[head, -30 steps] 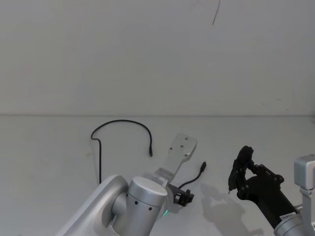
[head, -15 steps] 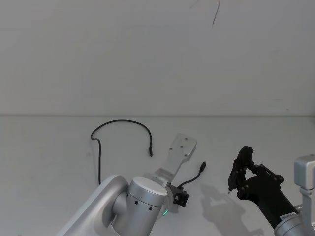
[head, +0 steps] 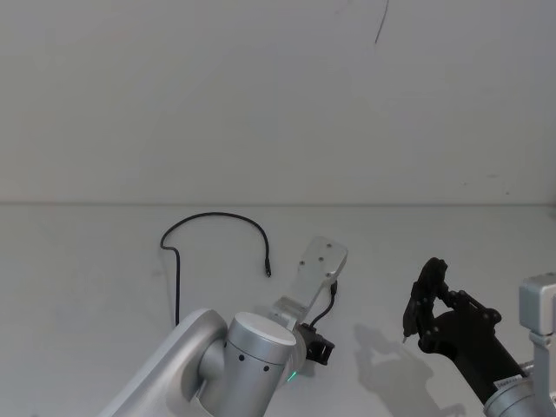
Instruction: Pick up the data cable with the one hand.
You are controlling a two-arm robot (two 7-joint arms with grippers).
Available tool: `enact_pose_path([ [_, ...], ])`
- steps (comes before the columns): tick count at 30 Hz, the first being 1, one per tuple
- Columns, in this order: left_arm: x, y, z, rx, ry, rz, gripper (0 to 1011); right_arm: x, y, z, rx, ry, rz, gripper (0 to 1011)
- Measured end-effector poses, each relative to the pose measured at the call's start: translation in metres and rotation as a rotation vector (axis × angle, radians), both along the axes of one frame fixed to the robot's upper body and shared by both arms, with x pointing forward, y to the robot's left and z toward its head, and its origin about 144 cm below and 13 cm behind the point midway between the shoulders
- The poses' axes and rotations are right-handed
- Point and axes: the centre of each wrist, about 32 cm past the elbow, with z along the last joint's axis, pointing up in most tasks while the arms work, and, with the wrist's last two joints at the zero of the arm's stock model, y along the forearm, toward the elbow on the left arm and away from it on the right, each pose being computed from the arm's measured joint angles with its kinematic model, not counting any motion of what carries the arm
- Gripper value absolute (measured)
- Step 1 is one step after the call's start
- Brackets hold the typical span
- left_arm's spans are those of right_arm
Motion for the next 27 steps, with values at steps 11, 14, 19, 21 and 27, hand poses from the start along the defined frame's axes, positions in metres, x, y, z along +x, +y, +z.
enact_pose_path([
  [11, -0.005, 0.005, 0.001, 0.001, -0.06, -0.055, 43, 0.001, -0.002, 0.002, 0.002, -0.013, -0.003, 269],
  [14, -0.008, 0.008, 0.003, -0.002, -0.093, -0.087, 43, 0.004, -0.004, 0.006, 0.007, -0.033, -0.004, 269],
  [19, -0.014, 0.014, 0.005, 0.0, -0.14, -0.138, 43, 0.009, -0.009, 0.018, 0.022, -0.073, 0.0, 269],
  [21, -0.018, 0.018, 0.006, 0.0, -0.166, -0.169, 43, 0.012, -0.014, 0.026, 0.031, -0.094, 0.002, 269],
  [27, -0.029, 0.032, 0.01, 0.005, -0.23, -0.252, 43, 0.018, -0.028, 0.045, 0.061, -0.13, 0.011, 269],
])
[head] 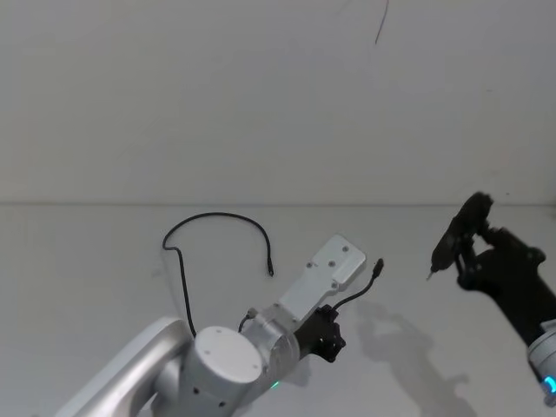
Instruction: Pick up the data cable with the one hand.
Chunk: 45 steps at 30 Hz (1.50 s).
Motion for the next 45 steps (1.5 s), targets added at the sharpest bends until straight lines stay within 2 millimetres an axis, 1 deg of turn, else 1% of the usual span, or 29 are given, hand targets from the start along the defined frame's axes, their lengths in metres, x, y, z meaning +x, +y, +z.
enact_pose_path([
  [5, -0.009, 0.012, 0.002, 0.006, -0.045, -0.067, 44, 0.003, -0.01, 0.013, 0.028, -0.02, 0.009, 269],
  [8, -0.017, 0.024, 0.003, 0.01, -0.086, -0.127, 43, 0.004, -0.019, 0.021, 0.063, -0.023, 0.023, 269],
  [13, -0.026, 0.037, 0.003, 0.018, -0.143, -0.196, 43, 0.003, -0.029, 0.029, 0.11, -0.013, 0.036, 269],
  [15, -0.029, 0.042, 0.003, 0.02, -0.162, -0.217, 43, 0.002, -0.031, 0.031, 0.126, -0.008, 0.039, 269],
  [17, -0.035, 0.052, 0.003, 0.027, -0.205, -0.262, 44, 0.001, -0.035, 0.032, 0.152, 0.003, 0.043, 269],
  [18, -0.035, 0.052, 0.003, 0.027, -0.205, -0.262, 43, 0.0, -0.036, 0.033, 0.161, 0.006, 0.045, 269],
  [21, -0.042, 0.064, 0.001, 0.036, -0.259, -0.318, 44, -0.002, -0.04, 0.033, 0.191, 0.017, 0.05, 269],
  [22, -0.042, 0.064, 0.001, 0.036, -0.259, -0.318, 43, -0.002, -0.041, 0.034, 0.197, 0.019, 0.051, 269],
  [26, -0.05, 0.077, 0.0, 0.047, -0.312, -0.374, 43, -0.005, -0.045, 0.034, 0.226, 0.036, 0.057, 269],
  [27, -0.05, 0.077, 0.0, 0.047, -0.312, -0.374, 43, -0.005, -0.045, 0.034, 0.226, 0.036, 0.057, 269],
  [28, -0.054, 0.083, 0.0, 0.053, -0.338, -0.404, 43, -0.007, -0.047, 0.035, 0.239, 0.049, 0.061, 269],
  [39, -0.062, 0.095, 0.0, 0.066, -0.389, -0.467, 44, -0.02, -0.056, 0.042, 0.242, 0.087, 0.069, 269],
  [45, -0.064, 0.098, 0.0, 0.07, -0.403, -0.487, 43, -0.035, -0.063, 0.052, 0.235, 0.116, 0.072, 269],
])
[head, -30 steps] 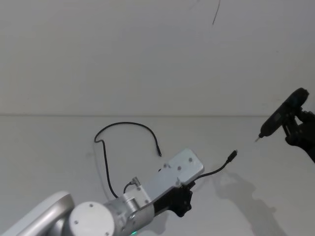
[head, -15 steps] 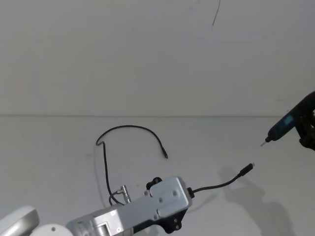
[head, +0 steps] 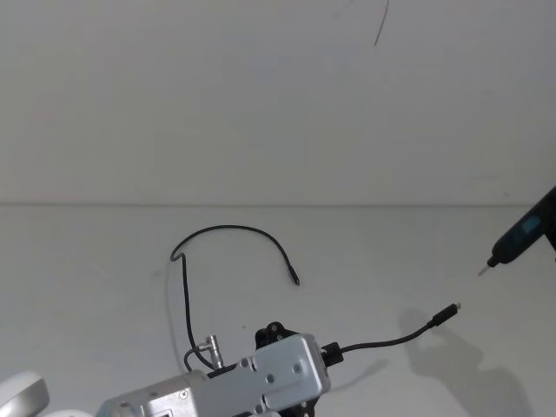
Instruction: Pick up the data cable with the one hand.
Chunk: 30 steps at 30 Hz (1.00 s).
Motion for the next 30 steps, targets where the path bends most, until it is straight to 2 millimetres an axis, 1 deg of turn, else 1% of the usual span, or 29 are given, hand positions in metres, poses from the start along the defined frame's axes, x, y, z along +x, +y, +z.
enact_pose_path([
  [5, -0.001, 0.002, 0.0, 0.003, -0.008, -0.011, 44, -0.014, -0.003, 0.01, -0.009, 0.023, 0.01, 269],
  [12, -0.003, 0.003, 0.0, 0.005, -0.014, -0.019, 44, -0.027, -0.001, 0.021, -0.009, 0.052, 0.035, 269],
  [19, -0.003, 0.004, 0.0, 0.006, -0.018, -0.024, 43, -0.034, 0.006, 0.028, 0.0, 0.071, 0.062, 269],
  [30, -0.004, 0.005, 0.0, 0.007, -0.021, -0.027, 43, -0.037, 0.016, 0.028, 0.02, 0.097, 0.087, 269],
])
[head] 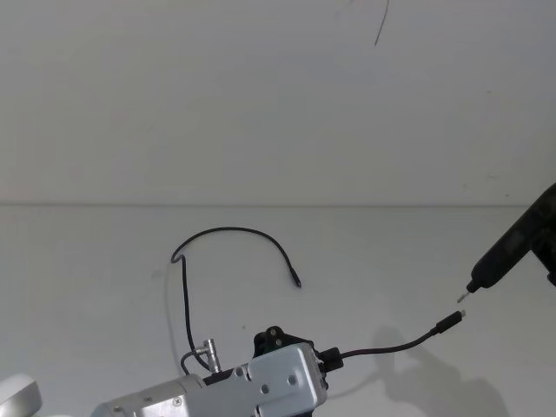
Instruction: Pick up the data cable with the one hand.
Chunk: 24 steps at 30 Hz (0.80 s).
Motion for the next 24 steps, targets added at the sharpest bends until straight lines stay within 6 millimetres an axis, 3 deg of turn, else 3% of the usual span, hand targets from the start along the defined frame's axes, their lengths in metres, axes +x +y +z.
enact_pose_path([
  [24, -0.0004, 0.0004, -0.0001, 0.0, -0.001, -0.002, 44, -0.0093, 0.0, -0.0015, -0.003, 0.017, -0.027, 269],
])
